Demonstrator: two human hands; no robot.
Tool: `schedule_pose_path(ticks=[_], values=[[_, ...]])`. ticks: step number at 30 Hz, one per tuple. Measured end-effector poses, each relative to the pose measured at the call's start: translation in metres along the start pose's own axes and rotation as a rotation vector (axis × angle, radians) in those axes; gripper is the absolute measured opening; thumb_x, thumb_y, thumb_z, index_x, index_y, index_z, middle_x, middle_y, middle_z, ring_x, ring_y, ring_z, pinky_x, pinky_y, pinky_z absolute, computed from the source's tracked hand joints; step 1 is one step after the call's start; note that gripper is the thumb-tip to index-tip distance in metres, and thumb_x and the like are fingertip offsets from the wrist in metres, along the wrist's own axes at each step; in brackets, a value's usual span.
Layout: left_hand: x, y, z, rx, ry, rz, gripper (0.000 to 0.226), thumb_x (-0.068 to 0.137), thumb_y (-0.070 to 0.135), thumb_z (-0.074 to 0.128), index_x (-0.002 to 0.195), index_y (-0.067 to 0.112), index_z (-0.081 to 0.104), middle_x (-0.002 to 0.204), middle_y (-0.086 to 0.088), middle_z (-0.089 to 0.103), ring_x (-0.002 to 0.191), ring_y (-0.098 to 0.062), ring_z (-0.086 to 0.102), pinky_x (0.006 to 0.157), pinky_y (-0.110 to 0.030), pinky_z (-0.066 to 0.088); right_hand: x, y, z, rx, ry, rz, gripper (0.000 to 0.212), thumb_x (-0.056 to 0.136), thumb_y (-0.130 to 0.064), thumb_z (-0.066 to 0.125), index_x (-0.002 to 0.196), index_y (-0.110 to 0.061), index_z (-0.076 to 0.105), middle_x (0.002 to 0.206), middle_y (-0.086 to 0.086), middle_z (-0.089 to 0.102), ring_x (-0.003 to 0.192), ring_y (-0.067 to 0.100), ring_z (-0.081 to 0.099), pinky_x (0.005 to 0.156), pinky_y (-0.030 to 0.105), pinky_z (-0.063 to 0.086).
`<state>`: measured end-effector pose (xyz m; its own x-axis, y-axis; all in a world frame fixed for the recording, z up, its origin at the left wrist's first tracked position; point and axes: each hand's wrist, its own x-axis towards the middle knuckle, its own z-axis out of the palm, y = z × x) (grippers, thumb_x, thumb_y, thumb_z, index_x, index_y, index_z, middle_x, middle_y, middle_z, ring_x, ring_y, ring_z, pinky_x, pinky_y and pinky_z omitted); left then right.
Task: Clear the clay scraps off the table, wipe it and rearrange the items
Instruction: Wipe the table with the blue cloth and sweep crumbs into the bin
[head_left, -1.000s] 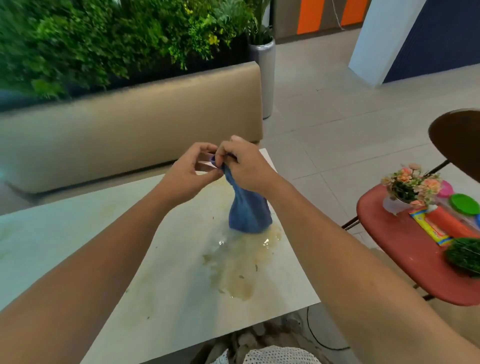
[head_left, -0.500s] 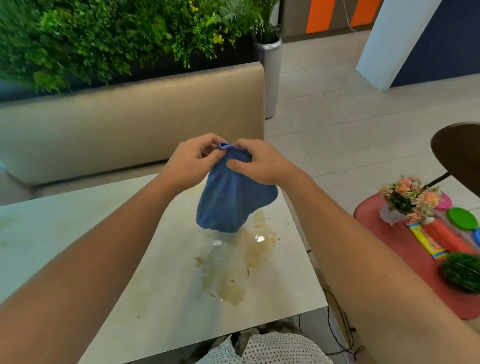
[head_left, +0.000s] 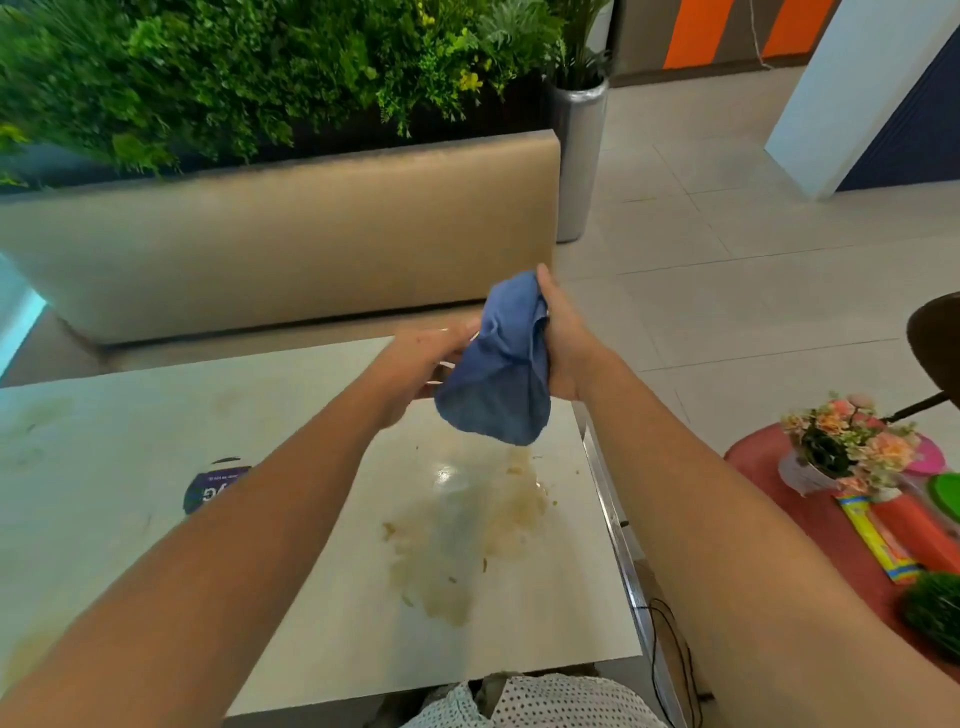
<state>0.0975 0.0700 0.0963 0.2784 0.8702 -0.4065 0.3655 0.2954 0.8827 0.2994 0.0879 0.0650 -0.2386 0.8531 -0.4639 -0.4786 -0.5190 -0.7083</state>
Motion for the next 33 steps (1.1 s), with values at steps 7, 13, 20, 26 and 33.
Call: schedule_pose_path(ticks=[7, 13, 20, 26, 33], values=[[0.01, -0.037, 0.022, -0.103, -0.029, -0.138, 0.042, 0.092, 0.052, 0.07, 0.124, 0.025, 0.067, 0.115, -0.002, 0.076, 0.096, -0.018, 0.072, 0.084, -0.033, 0.055, -0.022, 0.021, -0.036, -0.146, -0.108, 0.177, 0.029, 0.105, -0.026, 0.05, 0.111, -0.004, 0.068, 0.108, 0.013, 0.074, 0.094, 0.023, 0.073, 0.087, 0.034, 0.057], [0.025, -0.039, 0.037, 0.084, 0.134, 0.005, 0.05, 0.095, 0.021, 0.069, 0.139, 0.037, 0.051, 0.094, -0.007, 0.078, 0.093, -0.024, 0.074, 0.086, -0.039, 0.06, -0.014, 0.003, -0.041, -0.405, -0.024, 0.145, 0.03, 0.097, 0.006, 0.056, 0.125, -0.003, 0.057, 0.124, 0.025, 0.067, 0.115, 0.037, 0.068, 0.098, 0.045, 0.057], [0.033, -0.04, 0.045, 0.202, 0.482, 0.12, 0.038, 0.104, 0.018, 0.041, 0.134, 0.036, 0.055, 0.077, -0.006, 0.062, 0.067, -0.019, 0.057, 0.062, -0.03, 0.048, -0.004, -0.005, -0.054, -0.689, 0.214, 0.091, 0.024, 0.102, -0.026, 0.059, 0.115, -0.008, 0.067, 0.111, 0.012, 0.072, 0.104, 0.029, 0.068, 0.092, 0.049, 0.059], [0.029, -0.038, 0.044, 0.128, 0.189, 0.098, 0.05, 0.098, 0.038, 0.067, 0.14, 0.048, 0.043, 0.097, -0.011, 0.074, 0.092, -0.022, 0.072, 0.083, -0.035, 0.059, -0.002, 0.002, -0.062, -0.512, 0.013, 0.022, 0.042, 0.096, -0.008, 0.068, 0.134, -0.016, 0.054, 0.125, 0.015, 0.068, 0.113, 0.033, 0.068, 0.094, 0.053, 0.058], [0.032, -0.041, 0.03, 0.419, 0.448, 0.069, 0.048, 0.104, 0.017, 0.048, 0.148, 0.036, 0.046, 0.079, -0.004, 0.064, 0.069, -0.011, 0.058, 0.058, -0.02, 0.041, 0.004, 0.001, -0.065, -0.647, 0.288, -0.031, 0.029, 0.1, -0.01, 0.048, 0.122, -0.025, 0.06, 0.108, 0.01, 0.064, 0.091, 0.024, 0.06, 0.071, 0.038, 0.058]])
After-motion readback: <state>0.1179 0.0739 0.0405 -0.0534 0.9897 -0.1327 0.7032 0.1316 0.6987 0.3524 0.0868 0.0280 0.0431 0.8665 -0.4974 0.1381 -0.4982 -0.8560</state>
